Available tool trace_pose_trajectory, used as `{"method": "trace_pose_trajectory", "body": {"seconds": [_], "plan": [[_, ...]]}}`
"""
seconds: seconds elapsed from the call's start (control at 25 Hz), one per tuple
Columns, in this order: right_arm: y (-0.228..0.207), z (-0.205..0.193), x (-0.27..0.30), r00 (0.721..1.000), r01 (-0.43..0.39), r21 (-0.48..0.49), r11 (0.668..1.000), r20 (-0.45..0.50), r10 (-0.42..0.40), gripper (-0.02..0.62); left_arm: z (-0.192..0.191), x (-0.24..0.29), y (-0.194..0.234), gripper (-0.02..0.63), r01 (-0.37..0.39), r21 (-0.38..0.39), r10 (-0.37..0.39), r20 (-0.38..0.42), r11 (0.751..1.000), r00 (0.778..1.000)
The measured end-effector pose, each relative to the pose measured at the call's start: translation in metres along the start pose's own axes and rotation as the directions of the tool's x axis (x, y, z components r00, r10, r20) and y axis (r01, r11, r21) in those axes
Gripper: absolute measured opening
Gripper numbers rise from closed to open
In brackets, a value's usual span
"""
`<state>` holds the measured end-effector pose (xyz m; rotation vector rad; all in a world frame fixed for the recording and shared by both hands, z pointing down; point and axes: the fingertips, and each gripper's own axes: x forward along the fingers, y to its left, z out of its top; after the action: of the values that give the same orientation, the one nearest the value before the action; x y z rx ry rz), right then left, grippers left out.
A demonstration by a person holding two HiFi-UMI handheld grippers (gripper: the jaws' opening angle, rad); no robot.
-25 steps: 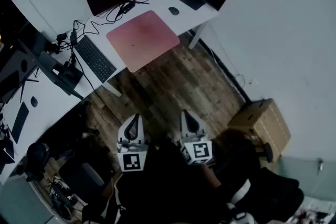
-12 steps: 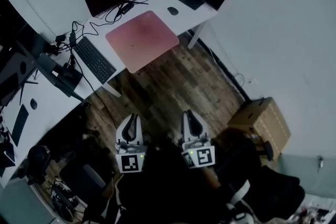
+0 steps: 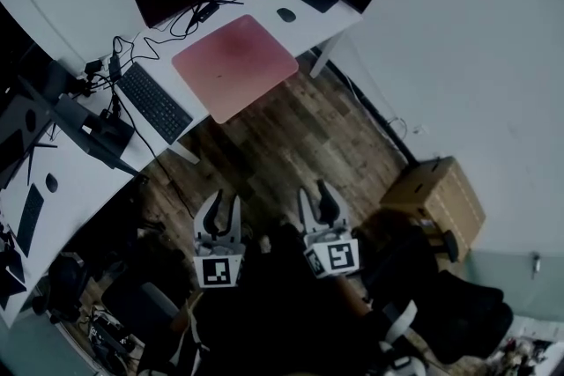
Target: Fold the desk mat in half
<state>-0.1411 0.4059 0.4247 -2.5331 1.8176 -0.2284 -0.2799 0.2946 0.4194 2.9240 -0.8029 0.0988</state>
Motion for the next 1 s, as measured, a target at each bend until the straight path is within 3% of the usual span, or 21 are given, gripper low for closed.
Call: {"method": "trace_pose_trajectory", "body": {"seconds": [0.28,0.64,0.8,1.0], "plan": [[-0.025,-0.011,0.029,0.999,-0.004,0.022,1.000,-0.038,0.005,0.138,-0.007,0.025,0.006,0.103,-0.027,-0.003,0.027,-0.012,1.000,1.000],[-0.098,0.010,0.132,0.981,-0.188,0.020,0.982,-0.042,0.188,0.138,-0.008,0.126,-0.011,0.122,-0.138,0.013,0.138,-0.015,0.990,0.990],[-0.141,0.015,0.186,0.958,-0.278,-0.023,0.960,-0.075,0.276,0.138,-0.010,0.179,-0.026,0.133,-0.224,0.030,0.225,-0.040,0.974,0.974],[-0.181,0.017,0.239,0.918,-0.387,-0.060,0.920,-0.120,0.378,0.143,-0.016,0.229,-0.038,0.138,-0.345,0.052,0.348,-0.071,0.937,0.935]]}}
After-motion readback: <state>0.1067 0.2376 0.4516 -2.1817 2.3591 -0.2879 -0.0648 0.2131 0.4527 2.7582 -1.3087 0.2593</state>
